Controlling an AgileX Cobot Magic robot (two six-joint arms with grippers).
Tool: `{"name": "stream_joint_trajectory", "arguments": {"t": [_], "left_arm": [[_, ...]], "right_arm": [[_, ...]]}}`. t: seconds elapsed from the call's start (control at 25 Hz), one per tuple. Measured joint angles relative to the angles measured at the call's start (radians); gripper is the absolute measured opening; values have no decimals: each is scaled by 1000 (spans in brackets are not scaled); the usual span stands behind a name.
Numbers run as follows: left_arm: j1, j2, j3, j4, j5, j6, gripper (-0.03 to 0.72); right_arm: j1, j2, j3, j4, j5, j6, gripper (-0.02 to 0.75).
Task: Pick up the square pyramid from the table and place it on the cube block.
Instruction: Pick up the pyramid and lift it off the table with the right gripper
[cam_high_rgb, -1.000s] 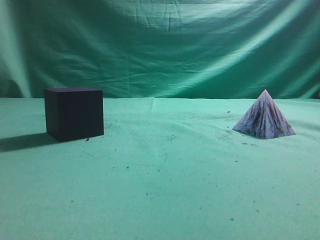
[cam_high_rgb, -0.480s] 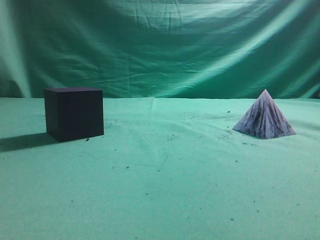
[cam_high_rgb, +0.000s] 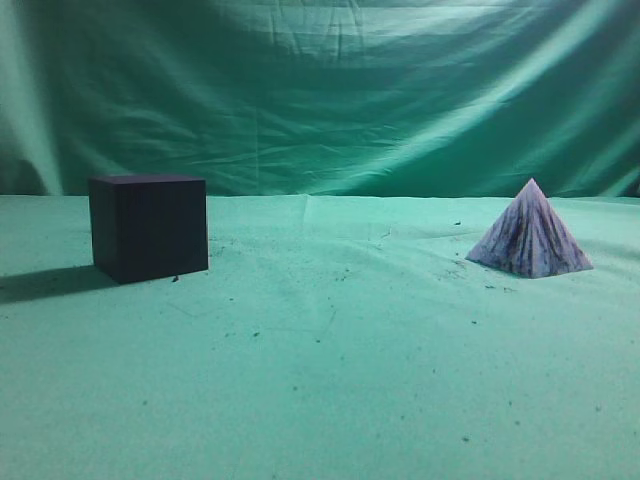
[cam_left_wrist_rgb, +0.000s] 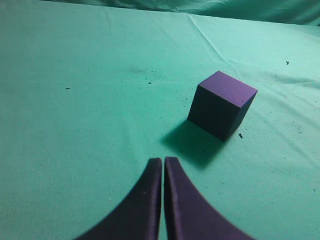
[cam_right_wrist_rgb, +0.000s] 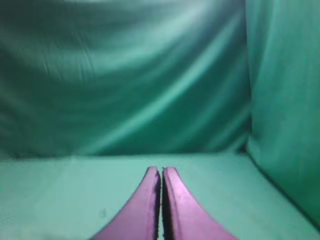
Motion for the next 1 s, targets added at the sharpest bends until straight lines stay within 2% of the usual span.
{"name": "stream_joint_trajectory", "arguments": {"t": [0.08, 0.12, 0.2, 0.4, 0.52, 0.68, 0.84, 0.92, 1.0], "left_arm": [[0, 0, 0, 0, 0, 0, 0], [0, 0, 0, 0, 0, 0, 0], [0, 0, 0, 0, 0, 0, 0], [0, 0, 0, 0, 0, 0, 0], [0, 0, 0, 0, 0, 0, 0], [0, 0, 0, 0, 0, 0, 0], [0, 0, 0, 0, 0, 0, 0], [0, 0, 0, 0, 0, 0, 0], [0, 0, 0, 0, 0, 0, 0]], "right_arm": [[0, -2, -10, 0, -103, 0, 0], [0, -2, -37, 0, -80, 0, 0], [0, -2, -129, 0, 68, 0, 0], [0, 119, -435, 5, 621, 5, 0], [0, 235, -522, 31, 796, 7, 0], [0, 388, -546, 154, 875, -39, 0], [2, 547, -596, 348, 922, -324, 0], [29, 636, -641, 397, 957, -402, 0], [91, 715, -685, 399, 982, -432, 0]]}}
